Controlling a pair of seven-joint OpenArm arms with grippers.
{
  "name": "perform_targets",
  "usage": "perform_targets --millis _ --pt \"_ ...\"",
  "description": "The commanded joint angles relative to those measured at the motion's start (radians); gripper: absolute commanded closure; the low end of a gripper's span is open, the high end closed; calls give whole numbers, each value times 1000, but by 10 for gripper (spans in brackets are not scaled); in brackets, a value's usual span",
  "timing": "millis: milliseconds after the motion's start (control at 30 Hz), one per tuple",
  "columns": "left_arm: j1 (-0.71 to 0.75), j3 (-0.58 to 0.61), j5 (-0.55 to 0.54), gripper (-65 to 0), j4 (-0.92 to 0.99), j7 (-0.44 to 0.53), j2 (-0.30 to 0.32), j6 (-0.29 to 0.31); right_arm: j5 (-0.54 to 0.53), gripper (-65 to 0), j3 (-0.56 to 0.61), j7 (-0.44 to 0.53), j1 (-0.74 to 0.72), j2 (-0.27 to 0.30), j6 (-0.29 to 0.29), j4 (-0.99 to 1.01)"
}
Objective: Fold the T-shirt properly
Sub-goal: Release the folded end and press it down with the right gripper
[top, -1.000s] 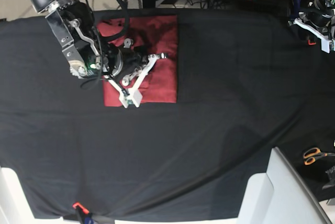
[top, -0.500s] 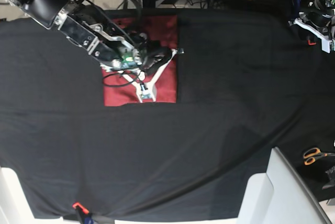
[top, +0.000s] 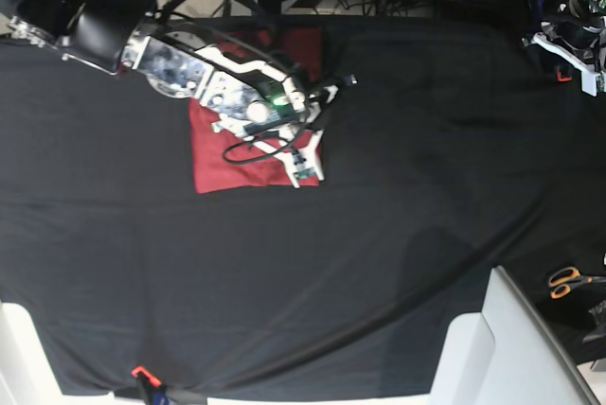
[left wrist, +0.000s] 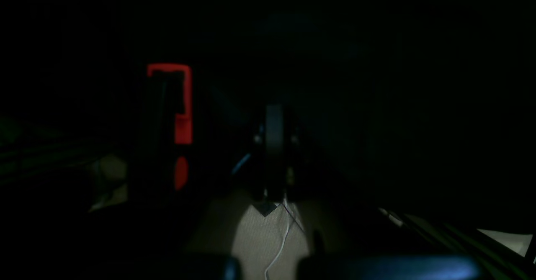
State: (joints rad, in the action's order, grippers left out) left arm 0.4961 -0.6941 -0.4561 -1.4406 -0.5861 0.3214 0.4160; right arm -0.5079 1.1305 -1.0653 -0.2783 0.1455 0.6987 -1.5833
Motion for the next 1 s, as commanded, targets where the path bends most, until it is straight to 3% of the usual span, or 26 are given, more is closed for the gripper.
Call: perform_targets --millis 0,300,633,967 --pt "2 -9 -10 0 -15 19 18 -1 5 -2 -5 7 -17 -10 -1 -15" --pt "2 -9 -10 0 -15 19 17 -1 5 -2 -8 33 -19 -42 -1 50" --pt "2 -8 -10 0 -15 19 17 -1 9 -2 -10 86 -19 -36 -1 100" --pt "2 -8 -10 0 -15 19 17 -1 10 -6 -99 78 -17 -34 -1 99"
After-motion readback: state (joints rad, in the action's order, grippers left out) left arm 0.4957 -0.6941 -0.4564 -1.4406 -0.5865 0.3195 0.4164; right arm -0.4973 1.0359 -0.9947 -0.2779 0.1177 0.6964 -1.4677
